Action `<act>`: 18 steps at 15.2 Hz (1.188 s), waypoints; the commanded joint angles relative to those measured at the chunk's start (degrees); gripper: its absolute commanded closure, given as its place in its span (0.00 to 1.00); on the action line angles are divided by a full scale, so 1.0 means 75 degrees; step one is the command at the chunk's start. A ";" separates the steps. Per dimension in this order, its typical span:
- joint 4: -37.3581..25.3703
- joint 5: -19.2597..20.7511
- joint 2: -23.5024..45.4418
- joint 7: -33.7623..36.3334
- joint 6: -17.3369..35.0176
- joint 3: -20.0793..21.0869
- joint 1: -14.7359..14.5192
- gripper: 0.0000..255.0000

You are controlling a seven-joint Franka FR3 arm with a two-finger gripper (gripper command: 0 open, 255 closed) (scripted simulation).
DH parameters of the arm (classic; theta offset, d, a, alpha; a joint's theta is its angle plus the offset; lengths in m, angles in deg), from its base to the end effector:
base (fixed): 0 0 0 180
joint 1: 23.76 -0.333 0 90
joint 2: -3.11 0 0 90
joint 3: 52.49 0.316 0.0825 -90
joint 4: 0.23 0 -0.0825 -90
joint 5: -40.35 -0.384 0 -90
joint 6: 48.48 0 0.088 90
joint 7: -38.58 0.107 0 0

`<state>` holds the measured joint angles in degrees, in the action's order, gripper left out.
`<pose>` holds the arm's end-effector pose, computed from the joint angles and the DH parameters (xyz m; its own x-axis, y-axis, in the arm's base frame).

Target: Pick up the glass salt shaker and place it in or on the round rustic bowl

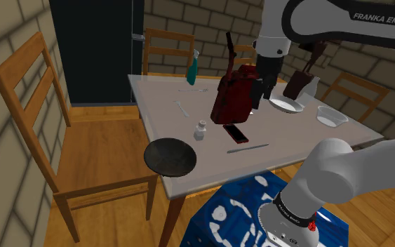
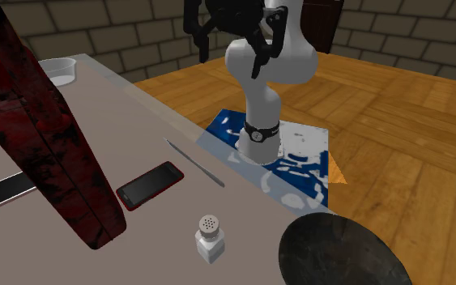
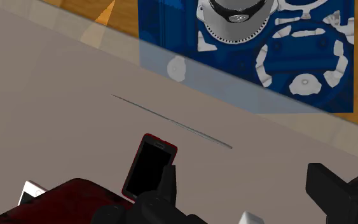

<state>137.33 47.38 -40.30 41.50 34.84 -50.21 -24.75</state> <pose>0.2983 0.0055 0.5532 0.9835 -0.0243 -0.1791 0.0045 -0.9874 0.1585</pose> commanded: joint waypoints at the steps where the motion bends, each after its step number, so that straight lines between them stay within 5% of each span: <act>1: 0.0000 0.0000 0.0000 0.0000 0.0000 0.0000 0.0000 0.00; 18: 0.0431 -0.0983 0.3431 0.1077 0.5268 -0.0113 0.0030 0.00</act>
<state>140.87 40.42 -16.72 49.43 71.71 -50.90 -24.59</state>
